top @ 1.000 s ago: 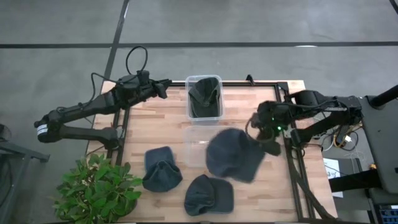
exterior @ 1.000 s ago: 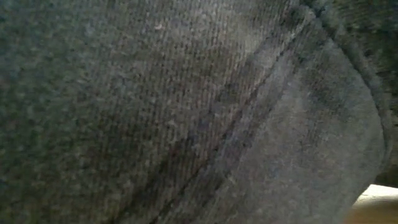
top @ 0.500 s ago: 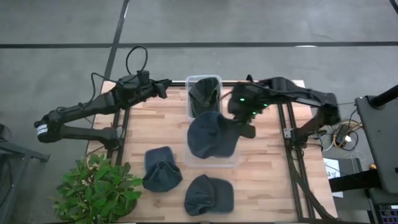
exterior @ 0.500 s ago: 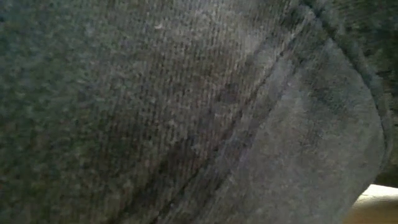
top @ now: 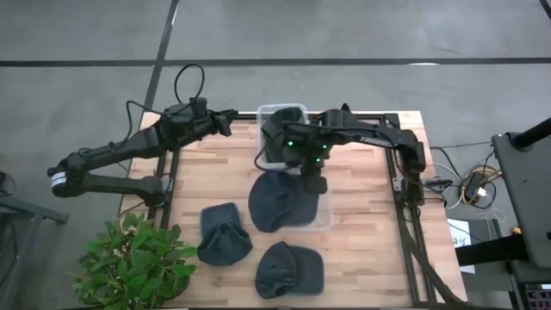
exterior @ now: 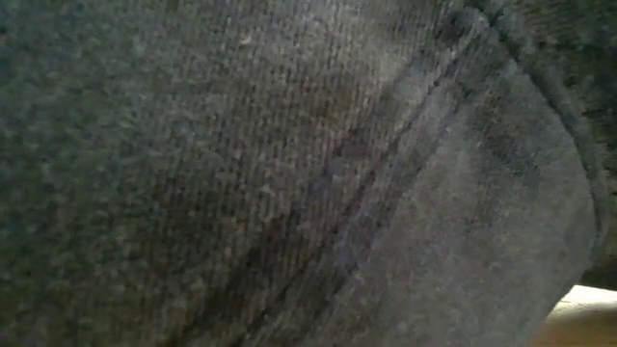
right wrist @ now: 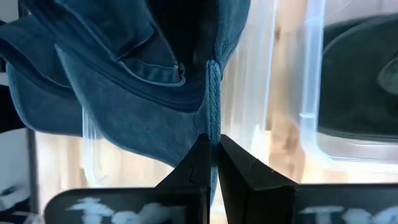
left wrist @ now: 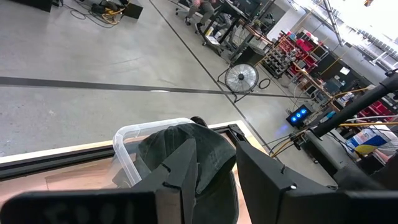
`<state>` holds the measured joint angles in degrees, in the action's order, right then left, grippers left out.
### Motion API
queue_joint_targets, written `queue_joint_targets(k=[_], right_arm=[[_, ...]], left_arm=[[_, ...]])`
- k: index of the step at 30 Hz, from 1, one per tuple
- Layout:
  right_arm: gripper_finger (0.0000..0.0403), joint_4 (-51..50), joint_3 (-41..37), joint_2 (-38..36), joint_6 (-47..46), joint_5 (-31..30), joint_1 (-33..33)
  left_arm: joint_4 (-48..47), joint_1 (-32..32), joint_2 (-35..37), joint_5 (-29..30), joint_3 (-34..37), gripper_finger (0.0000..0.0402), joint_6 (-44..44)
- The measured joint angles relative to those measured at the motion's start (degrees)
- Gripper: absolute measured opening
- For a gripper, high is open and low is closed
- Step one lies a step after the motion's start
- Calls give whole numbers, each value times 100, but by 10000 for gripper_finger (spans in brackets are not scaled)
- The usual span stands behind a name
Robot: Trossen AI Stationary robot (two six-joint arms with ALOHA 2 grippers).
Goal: Pick & Place hat
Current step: Put the bottom right blue cap into the bottom transparent bin, then put the bottom blue cap into the bottom transparent bin
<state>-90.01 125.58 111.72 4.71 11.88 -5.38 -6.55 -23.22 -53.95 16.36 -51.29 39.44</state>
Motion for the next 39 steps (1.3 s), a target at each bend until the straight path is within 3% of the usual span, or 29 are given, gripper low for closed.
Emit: queue_joint_targets(k=[13,29,33,39], right_arm=[[10,-3,-665,-102,-459,175,-104],[15,-1,-1346,-109,-265,164,-102],[49,-5,-1403,-109,-271,168,-102],[146,7,-1331,-109,-328,166,-102]], left_arm=[[0,0,0,0,0,107,0],[0,0,-2,0,0,107,-2],[0,0,-2,0,0,107,-2],[0,0,-2,0,0,107,-2]])
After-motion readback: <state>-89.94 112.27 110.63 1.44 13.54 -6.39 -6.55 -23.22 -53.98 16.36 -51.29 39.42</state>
